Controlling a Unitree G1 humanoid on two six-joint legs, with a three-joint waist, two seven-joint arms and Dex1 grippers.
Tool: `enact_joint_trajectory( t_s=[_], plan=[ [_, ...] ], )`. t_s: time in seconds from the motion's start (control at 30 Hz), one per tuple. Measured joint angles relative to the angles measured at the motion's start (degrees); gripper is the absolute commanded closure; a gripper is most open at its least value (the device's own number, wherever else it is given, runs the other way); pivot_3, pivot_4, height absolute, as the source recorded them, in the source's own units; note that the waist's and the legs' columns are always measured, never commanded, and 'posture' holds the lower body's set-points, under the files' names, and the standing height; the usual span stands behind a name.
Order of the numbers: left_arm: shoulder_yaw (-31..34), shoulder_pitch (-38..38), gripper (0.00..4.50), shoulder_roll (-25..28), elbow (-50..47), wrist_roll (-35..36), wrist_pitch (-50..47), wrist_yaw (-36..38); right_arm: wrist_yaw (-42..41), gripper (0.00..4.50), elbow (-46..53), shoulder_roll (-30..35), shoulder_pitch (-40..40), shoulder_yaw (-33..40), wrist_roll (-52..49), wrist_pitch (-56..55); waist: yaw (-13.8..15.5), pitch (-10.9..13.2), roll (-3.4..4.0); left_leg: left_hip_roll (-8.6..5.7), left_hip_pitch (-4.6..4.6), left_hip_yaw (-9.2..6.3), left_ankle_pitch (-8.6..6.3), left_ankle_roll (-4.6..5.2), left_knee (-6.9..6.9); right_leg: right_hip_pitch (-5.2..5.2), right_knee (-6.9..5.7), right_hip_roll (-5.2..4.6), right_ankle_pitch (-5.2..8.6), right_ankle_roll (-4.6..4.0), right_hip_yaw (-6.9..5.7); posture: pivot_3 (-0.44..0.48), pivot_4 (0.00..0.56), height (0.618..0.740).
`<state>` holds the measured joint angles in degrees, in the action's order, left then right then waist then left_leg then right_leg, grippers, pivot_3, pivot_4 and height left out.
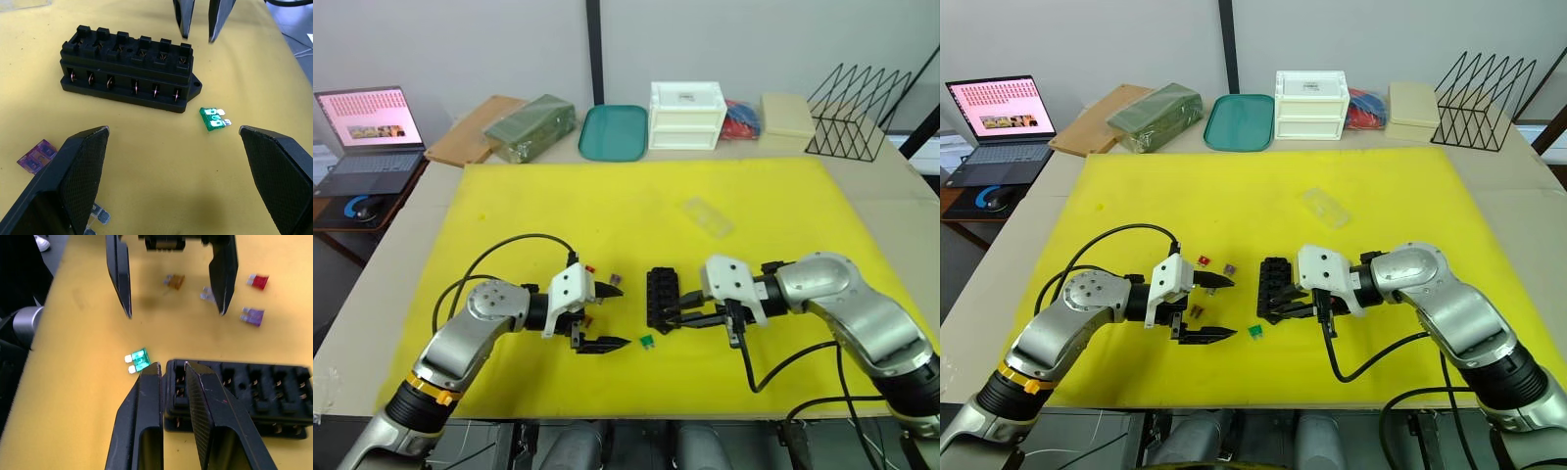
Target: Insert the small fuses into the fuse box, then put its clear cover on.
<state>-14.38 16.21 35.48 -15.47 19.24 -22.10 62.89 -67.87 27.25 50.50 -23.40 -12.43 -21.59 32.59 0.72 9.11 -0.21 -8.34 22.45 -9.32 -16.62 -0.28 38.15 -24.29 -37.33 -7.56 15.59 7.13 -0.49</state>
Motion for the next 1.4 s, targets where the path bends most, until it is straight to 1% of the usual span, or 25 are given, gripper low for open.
enact_joint_trajectory(
  t_s=[0.13,0.23,0.27,0.33,0.47,0.57,0.73,0.83,0.93,1.03,1.13,1.3,1.4],
  plan=[
    [0.0,0.0,0.0,0.06,0.0,0.02,-0.01,0.08,0.01,3.64,1.11,0.19,-0.05,0.42,-1.18,1.39,0.0,0.0,0.0,0.0,0.0,0.0,0.0,0.0,0.0,0.0,0.0,0.0,0.0,0.0,0.0,0.0,0.15,0.74],
    [0.03,0.0,0.0,1.22,-0.23,0.25,-0.46,0.85,0.06,3.64,2.31,0.38,-0.09,0.95,-1.96,2.2,0.0,0.0,0.0,0.0,0.0,0.0,0.0,0.0,0.0,0.0,0.0,0.0,0.0,0.0,0.0,0.0,0.15,0.74],
    [0.09,0.0,0.0,1.62,-0.51,0.51,-1.27,0.99,0.09,3.64,2.5,0.46,-0.09,1.11,-2.18,2.38,0.0,0.0,0.0,0.0,0.0,0.0,0.0,0.0,-0.01,0.0,0.0,0.0,0.0,0.0,0.0,0.0,0.15,0.74],
    [0.98,-0.1,0.0,1.87,-1.54,3.68,-5.7,0.81,0.28,3.64,3.07,0.86,-0.04,1.31,-2.36,3.03,-0.01,0.0,0.0,0.0,0.0,-0.01,0.0,0.0,-0.01,0.0,0.0,0.0,0.0,0.0,0.0,0.0,0.15,0.74],
    [8.3,-2.76,0.0,3.18,-6.87,17.16,-20.49,-1.2,1.32,3.64,6.06,2.14,1.31,2.7,-4.01,5.49,-0.1,0.01,-0.01,0.02,0.02,-0.02,-0.01,0.01,-0.02,-0.04,-0.01,0.01,0.0,0.0,0.0,0.0,0.15,0.74],
    [14.3,-3.85,0.0,5.69,-8.01,23.42,-26.64,-2.57,2.33,3.64,7.99,2.38,1.95,4.21,-5.68,7.11,-0.04,0.01,0.0,0.03,0.01,-0.02,0.0,0.0,-0.01,-0.04,-0.03,0.03,0.0,0.0,0.0,0.0,0.15,0.74],
    [22.15,-4.29,0.0,8.59,-7.03,30.66,-33.14,-4.99,4.34,3.64,9.42,2.44,1.97,5.19,-6.87,8.44,0.04,0.01,-0.01,0.03,0.01,-0.01,0.0,0.0,0.0,-0.02,-0.02,0.02,0.0,0.0,0.0,0.0,0.15,0.74],
    [26.47,-4.27,0.0,12.15,-2.25,32.43,-35.93,-5.19,4.79,3.64,9.73,2.82,1.1,6.54,-8.06,9.27,-0.05,0.01,0.0,0.03,0.01,-0.01,0.0,0.0,-0.01,-0.04,-0.02,0.03,0.0,0.0,0.0,0.0,0.15,0.74],
    [28.81,-4.79,0.0,14.73,2.3,32.89,-37.68,-4.31,4.85,3.64,9.73,3.57,-0.81,7.36,-8.54,9.4,-0.09,0.01,0.0,0.03,0.01,-0.01,0.0,0.0,-0.04,-0.05,0.0,0.02,0.01,0.0,0.0,0.0,0.15,0.74],
    [28.74,-6.94,0.0,16.94,6.1,33.31,-39.01,-1.3,4.66,3.64,9.56,3.72,-3.42,7.23,-8.5,8.89,-0.12,0.02,0.01,0.03,0.01,-0.01,-0.01,0.0,-0.05,-0.05,0.01,0.02,0.01,0.0,0.0,0.0,0.15,0.74],
    [26.67,-6.89,0.0,17.23,10.85,33.02,-40.48,0.41,4.53,3.64,8.8,3.52,-6.53,6.7,-8.48,8.33,0.01,0.02,0.01,0.03,0.01,-0.01,-0.01,0.0,-0.03,-0.03,0.0,0.02,0.01,0.0,0.0,0.0,0.15,0.74],
    [24.01,-1.73,0.0,14.78,18.81,33.24,-46.57,0.33,4.54,3.64,8.26,2.89,-8.7,4.87,-7.84,7.62,-0.01,0.03,-0.03,0.01,0.03,-0.02,-0.01,0.01,-0.01,-0.05,0.0,0.02,0.0,0.0,0.0,0.0,0.15,0.74],
    [22.7,-0.09,0.0,13.94,19.23,34.13,-50.53,0.49,4.57,3.64,7.7,2.88,-8.7,4.18,-7.48,7.02,-0.29,0.03,-0.04,0.02,0.03,-0.01,-0.01,0.01,-0.04,-0.07,-0.02,0.01,0.0,0.0,0.01,0.0,0.15,0.74]
  ],
)
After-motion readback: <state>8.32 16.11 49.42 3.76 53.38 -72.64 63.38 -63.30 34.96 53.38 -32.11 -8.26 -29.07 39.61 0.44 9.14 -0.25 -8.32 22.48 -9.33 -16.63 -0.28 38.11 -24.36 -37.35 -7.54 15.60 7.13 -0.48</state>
